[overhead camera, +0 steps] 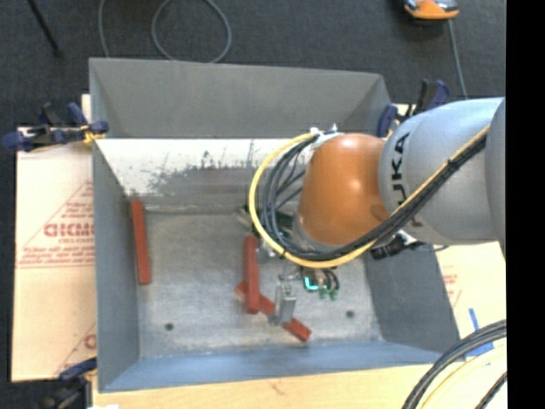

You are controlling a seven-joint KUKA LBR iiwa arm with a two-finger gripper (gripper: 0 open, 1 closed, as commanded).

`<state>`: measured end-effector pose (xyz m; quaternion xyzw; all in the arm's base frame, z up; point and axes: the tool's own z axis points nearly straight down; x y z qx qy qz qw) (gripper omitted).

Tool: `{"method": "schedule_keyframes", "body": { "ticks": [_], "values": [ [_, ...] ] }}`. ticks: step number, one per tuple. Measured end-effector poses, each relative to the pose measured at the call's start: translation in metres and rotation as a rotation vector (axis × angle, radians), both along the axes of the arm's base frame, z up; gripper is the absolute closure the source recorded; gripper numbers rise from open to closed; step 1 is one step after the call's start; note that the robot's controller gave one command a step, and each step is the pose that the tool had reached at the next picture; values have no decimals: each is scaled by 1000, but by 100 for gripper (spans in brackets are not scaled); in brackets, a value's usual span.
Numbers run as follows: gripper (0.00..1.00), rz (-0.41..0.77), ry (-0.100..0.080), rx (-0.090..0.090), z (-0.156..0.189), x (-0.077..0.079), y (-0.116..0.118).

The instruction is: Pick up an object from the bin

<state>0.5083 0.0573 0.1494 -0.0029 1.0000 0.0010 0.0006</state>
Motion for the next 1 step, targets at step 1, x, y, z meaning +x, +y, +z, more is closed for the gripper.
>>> {"method": "schedule_keyframes", "body": {
  "ticks": [1],
  "values": [
    [0, -106, 4, -2, -83, 2, -25]
  ]
}}
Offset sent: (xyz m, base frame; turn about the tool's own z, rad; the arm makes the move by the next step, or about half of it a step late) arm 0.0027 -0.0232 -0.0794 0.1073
